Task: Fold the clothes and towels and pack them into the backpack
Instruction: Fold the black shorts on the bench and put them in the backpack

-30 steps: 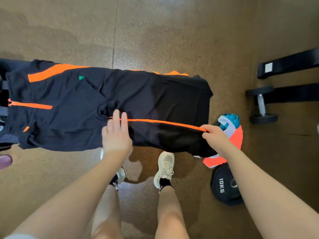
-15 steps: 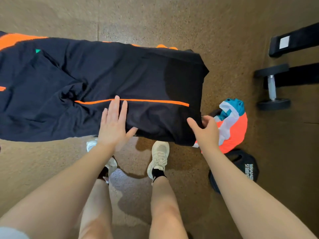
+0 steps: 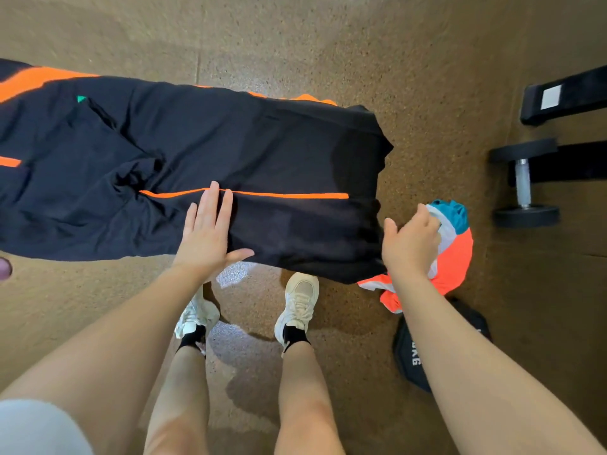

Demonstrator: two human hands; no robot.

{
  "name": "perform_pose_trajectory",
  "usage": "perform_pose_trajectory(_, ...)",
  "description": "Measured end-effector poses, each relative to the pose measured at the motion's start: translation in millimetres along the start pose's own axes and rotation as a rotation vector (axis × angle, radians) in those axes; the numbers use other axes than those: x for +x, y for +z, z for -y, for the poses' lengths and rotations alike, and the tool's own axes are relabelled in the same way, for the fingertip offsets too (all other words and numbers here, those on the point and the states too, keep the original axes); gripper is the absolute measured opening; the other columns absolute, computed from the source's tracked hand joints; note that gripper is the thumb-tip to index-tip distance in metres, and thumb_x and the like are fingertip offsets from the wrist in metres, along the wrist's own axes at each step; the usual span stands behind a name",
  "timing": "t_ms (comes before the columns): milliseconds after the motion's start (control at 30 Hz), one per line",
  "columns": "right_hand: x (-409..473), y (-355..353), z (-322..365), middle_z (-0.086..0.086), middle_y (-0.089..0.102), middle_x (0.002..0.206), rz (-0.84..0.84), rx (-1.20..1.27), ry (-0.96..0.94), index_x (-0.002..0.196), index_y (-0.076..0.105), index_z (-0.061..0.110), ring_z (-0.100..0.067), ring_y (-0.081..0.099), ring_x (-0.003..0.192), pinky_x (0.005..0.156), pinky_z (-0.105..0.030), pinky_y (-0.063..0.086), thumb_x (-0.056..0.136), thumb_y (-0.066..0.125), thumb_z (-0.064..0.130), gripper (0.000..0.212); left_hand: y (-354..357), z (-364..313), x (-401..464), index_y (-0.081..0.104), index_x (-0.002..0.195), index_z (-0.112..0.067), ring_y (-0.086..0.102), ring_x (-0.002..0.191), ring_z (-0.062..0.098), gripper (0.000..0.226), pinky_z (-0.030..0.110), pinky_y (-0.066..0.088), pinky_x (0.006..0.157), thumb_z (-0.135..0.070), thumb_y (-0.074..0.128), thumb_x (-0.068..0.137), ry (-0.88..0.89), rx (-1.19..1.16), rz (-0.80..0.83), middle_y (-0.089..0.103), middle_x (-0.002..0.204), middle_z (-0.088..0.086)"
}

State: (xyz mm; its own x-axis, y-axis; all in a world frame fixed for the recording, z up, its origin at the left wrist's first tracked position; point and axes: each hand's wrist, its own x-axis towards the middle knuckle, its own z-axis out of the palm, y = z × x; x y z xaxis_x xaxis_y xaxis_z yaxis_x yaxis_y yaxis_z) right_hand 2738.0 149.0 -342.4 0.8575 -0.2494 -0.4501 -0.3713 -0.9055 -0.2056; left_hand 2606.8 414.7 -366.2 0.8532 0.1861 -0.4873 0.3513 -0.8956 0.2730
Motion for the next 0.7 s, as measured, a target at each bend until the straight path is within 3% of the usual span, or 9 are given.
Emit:
perform_pose_trajectory(33,-13,7,11,-0.019,0.037,0.143,-0.063,-0.055,-0.153,0.140,0.033,0.004,-0.037,0.037,0.130,0.108,-0.044,0.028,0.091,0.053,0.024,0.056,-1,2,0,0.008,0.146,-0.003,0.000,0.144,0.030,0.111,0.047,0.004,0.115,-0.044,0.075,0.068,0.011,-0.006,0.009,-0.003,0.155,0.019)
perform_pose_trajectory(100,-49,24,39,-0.021,0.030,0.149,-0.031,-0.050,-0.537,0.142,0.031,0.004,-0.037,0.030,0.136,0.111,-0.044,0.021,0.088,0.049,0.027,0.061,-2,7,0,0.009,0.146,-0.003,0.002,0.143,0.033,0.119,0.048,0.005,0.114,-0.045,0.081,0.061,0.048,0.010,0.042,-0.001,0.154,0.022)
perform_pose_trajectory(167,-79,51,63,-0.017,0.033,0.149,0.076,-0.146,-0.879,0.141,0.033,0.009,-0.034,0.031,0.136,0.108,-0.042,0.023,0.083,0.043,0.038,0.065,-1,13,-2,0.013,0.146,-0.004,0.008,0.141,0.037,0.125,0.052,0.010,0.112,-0.047,0.084,0.053,0.093,0.043,0.045,0.006,0.153,0.024)
perform_pose_trajectory(233,-98,75,79,-0.010,0.037,0.148,0.173,-0.300,-1.068,0.141,0.035,0.017,-0.028,0.035,0.136,0.108,-0.043,0.030,0.080,0.037,0.047,0.067,-1,21,-2,0.013,0.143,-0.006,0.014,0.139,0.039,0.127,0.054,0.014,0.110,-0.051,0.084,0.047,0.144,0.069,0.023,0.013,0.151,0.026)
perform_pose_trajectory(300,-94,86,76,-0.005,0.036,0.150,0.220,-0.405,-1.067,0.142,0.035,0.021,-0.025,0.036,0.137,0.110,-0.044,0.026,0.081,0.034,0.052,0.068,-1,33,-1,0.012,0.141,-0.008,0.014,0.138,0.038,0.130,0.052,0.013,0.110,-0.056,0.083,0.043,0.172,0.123,0.015,0.016,0.150,0.027)
perform_pose_trajectory(367,-74,84,58,-0.003,0.027,0.154,0.246,-0.468,-0.944,0.146,0.028,0.020,-0.024,0.029,0.140,0.113,-0.045,0.018,0.084,0.033,0.054,0.070,-4,50,-2,0.013,0.142,-0.007,0.012,0.138,0.037,0.135,0.051,0.011,0.110,-0.058,0.083,0.039,0.132,0.189,0.003,0.017,0.150,0.026)
perform_pose_trajectory(533,-49,49,14,-0.010,0.032,0.152,0.228,-0.641,-0.794,0.145,0.029,0.012,-0.031,0.035,0.136,0.110,-0.049,0.027,0.086,0.025,0.053,0.072,-26,85,-18,0.000,0.147,-0.006,-0.006,0.143,0.032,0.137,0.047,0.005,0.115,-0.065,0.076,0.050,-0.030,0.108,0.157,-0.010,0.154,0.017)
perform_pose_trajectory(600,-58,40,27,-0.014,0.033,0.150,0.249,-0.633,-0.701,0.141,0.037,0.007,-0.034,0.036,0.136,0.109,-0.050,0.030,0.086,0.028,0.051,0.071,-37,84,-22,0.011,0.146,-0.004,0.008,0.142,0.035,0.118,0.048,0.017,0.114,-0.068,0.063,0.062,0.069,0.011,0.145,0.000,0.154,0.019)
perform_pose_trajectory(700,-88,35,89,-0.020,0.053,0.133,0.223,-0.527,-0.789,0.118,0.061,0.005,-0.036,0.054,0.119,0.095,-0.048,0.046,0.084,0.042,0.042,0.054,-67,91,-28,0.043,0.133,0.002,0.041,0.127,0.037,0.063,0.048,0.038,0.103,-0.039,0.045,0.085,0.105,-0.109,-0.122,0.037,0.143,0.023)
